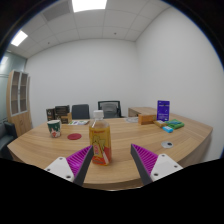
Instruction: Pour water
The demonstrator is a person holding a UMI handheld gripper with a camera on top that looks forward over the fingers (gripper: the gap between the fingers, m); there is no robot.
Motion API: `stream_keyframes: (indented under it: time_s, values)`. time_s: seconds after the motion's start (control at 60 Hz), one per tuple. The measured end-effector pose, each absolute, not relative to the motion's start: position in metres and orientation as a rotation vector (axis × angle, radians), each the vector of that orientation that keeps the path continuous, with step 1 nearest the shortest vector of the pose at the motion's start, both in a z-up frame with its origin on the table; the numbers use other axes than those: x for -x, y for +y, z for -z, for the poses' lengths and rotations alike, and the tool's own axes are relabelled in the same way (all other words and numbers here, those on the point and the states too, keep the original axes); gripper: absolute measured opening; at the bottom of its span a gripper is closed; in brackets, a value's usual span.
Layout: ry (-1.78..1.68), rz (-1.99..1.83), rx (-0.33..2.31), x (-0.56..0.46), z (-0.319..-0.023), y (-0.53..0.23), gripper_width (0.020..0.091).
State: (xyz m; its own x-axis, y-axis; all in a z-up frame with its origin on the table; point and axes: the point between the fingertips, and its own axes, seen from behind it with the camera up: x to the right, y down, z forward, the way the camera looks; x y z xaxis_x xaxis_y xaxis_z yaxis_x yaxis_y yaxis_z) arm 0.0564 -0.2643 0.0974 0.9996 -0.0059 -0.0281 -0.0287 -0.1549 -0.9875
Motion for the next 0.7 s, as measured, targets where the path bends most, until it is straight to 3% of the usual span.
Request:
stream_keyframes:
  time_s: [0.367, 0.4, 0.433, 0.633, 0.7]
  values:
    - [0.061, 0.094, 1.717, -0.017, -0.08, -0.153, 0.0814]
    - [0.076, 0.105, 1.713, -0.018, -0.08, -0.149, 0.0765]
    - [0.086, 0.116, 1.715, -0.02, -0.078, -0.144, 0.0613]
    - [0.101, 0.136, 1.68, -0.016, -0.081, -0.14, 0.0479]
    - [0.081, 0.146, 1.68, -0.011, -0.082, -0.137, 0.0477]
